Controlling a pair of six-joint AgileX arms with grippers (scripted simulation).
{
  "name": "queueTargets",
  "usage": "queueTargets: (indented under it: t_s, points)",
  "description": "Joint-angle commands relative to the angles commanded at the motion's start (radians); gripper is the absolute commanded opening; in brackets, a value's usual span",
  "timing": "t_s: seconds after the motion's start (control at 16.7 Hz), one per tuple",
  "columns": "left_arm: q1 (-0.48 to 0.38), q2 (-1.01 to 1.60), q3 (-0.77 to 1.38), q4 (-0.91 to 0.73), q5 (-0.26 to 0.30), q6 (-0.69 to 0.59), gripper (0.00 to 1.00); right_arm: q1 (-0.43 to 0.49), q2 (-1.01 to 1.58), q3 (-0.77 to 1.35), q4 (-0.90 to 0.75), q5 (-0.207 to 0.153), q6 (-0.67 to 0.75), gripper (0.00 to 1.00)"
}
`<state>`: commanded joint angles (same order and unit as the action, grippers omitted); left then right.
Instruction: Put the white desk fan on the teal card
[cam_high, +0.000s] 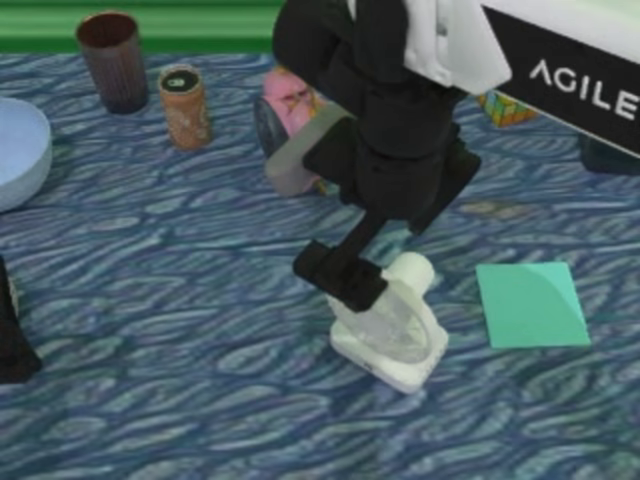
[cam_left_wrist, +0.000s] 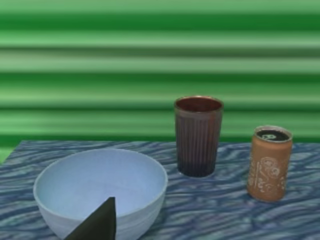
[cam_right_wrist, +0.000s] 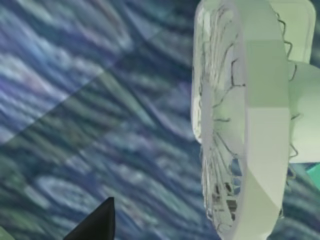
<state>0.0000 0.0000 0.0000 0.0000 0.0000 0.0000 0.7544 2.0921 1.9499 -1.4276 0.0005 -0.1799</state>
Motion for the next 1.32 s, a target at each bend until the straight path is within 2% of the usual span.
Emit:
queueTargets:
  t_s: [0.48,0.78,1.32]
  points:
    - [0.000,0.000,0.000,0.000,0.000,0.000,1.00,0.006,0.001,-0.181,0.181,0.000,0.001,1.00]
    - [0.000,0.000,0.000,0.000,0.000,0.000,1.00,0.007,0.002,-0.195,0.195,0.000,0.001,1.00]
    - [0.000,0.000,0.000,0.000,0.000,0.000,1.00,0.007,0.002,-0.195,0.195,0.000,0.001,0.32]
